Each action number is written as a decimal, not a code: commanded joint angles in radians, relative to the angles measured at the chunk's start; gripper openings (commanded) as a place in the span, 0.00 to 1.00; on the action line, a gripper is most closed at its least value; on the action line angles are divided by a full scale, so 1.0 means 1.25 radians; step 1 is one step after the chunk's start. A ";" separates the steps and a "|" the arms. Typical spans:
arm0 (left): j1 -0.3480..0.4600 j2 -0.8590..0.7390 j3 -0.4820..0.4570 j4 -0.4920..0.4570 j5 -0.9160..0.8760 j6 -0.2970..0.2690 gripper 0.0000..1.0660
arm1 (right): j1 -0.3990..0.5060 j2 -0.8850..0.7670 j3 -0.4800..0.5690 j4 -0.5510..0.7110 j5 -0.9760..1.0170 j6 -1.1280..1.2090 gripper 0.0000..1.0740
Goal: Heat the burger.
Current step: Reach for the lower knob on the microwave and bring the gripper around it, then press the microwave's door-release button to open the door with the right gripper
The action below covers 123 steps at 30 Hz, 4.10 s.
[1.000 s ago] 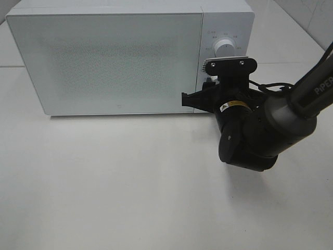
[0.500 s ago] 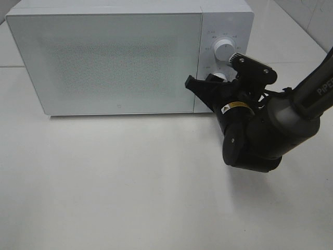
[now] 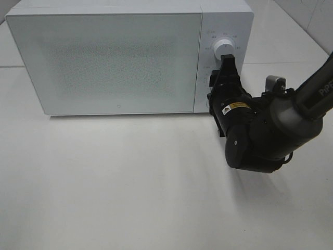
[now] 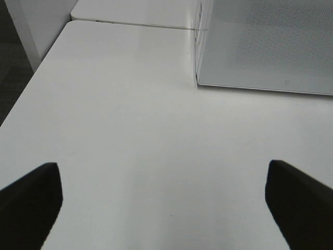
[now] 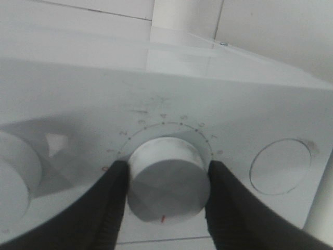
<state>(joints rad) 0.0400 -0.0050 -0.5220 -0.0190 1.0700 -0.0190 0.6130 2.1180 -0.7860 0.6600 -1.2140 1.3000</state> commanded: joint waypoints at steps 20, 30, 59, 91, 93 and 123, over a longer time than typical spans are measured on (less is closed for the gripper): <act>-0.001 -0.015 0.003 -0.007 -0.001 0.002 0.92 | 0.004 -0.014 -0.038 -0.167 -0.107 0.107 0.00; -0.001 -0.015 0.003 -0.007 -0.001 0.002 0.92 | 0.004 -0.014 -0.038 -0.166 -0.102 0.108 0.04; -0.001 -0.015 0.003 -0.007 -0.001 0.002 0.92 | 0.004 -0.052 -0.024 -0.035 0.040 -0.009 0.73; -0.001 -0.015 0.003 -0.007 -0.001 0.002 0.92 | 0.003 -0.390 0.186 -0.121 0.553 -0.768 0.70; -0.001 -0.015 0.003 -0.007 -0.001 0.002 0.92 | 0.003 -0.407 0.186 -0.121 0.602 -0.882 0.70; -0.001 -0.015 0.003 -0.007 -0.001 0.002 0.92 | 0.003 -0.854 0.185 -0.314 1.428 -1.150 0.69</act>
<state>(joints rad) 0.0400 -0.0050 -0.5220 -0.0190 1.0700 -0.0190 0.6230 1.1120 -0.5520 0.2760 0.4670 -0.1250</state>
